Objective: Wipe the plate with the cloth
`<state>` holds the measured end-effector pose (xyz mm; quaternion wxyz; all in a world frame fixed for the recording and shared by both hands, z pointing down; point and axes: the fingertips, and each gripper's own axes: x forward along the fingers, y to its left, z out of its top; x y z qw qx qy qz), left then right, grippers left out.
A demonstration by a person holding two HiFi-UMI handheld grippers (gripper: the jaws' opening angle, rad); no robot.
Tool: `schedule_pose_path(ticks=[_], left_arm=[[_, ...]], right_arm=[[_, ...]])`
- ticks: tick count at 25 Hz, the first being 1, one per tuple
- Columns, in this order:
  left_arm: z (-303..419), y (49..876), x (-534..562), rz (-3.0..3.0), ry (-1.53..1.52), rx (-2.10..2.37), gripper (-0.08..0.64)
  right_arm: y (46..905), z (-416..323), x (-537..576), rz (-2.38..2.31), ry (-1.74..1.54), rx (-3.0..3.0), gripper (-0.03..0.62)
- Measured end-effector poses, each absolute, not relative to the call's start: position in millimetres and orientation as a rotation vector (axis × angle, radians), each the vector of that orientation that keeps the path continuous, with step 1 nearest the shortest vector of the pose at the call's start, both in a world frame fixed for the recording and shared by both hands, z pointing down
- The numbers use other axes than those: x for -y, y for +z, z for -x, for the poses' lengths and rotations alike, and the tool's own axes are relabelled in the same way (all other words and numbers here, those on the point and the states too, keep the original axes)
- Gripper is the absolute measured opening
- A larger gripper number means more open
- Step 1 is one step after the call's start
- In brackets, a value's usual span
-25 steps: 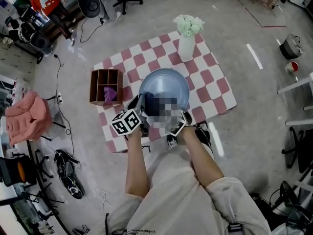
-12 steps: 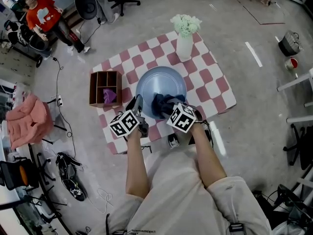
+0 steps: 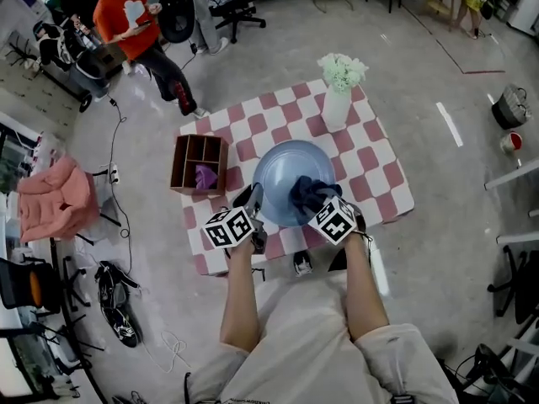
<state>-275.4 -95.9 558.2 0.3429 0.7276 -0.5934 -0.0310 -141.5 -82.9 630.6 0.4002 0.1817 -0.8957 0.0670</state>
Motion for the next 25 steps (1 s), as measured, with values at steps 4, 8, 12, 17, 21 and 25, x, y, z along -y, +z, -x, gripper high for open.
schedule_pose_path(ticks=[4,8,12,17,21,25], left_arm=[[274,555,95,-1.901,-0.082,1.537,0.041],[270,554,90,-1.912,-0.080,1.526,0.041],[263,554,91,-1.934,-0.078,1.508,0.041],[260,553,89,-1.953,-0.068,1.491,0.041],[256,555,88,-1.981,-0.051,1.467,0.041],[253,557,86,-2.006,-0.024,1.451,0.041]], right_arm=[[627,131,102,-0.589,0.216,2.265,0.121],[621,121,115,-0.708,0.188,2.206,0.121],[617,113,127,-0.795,0.138,2.165,0.121],[610,103,143,-0.924,0.161,2.172,0.121],[604,96,154,-1.008,0.175,2.183,0.121],[599,98,158,-1.044,0.134,2.182,0.121]])
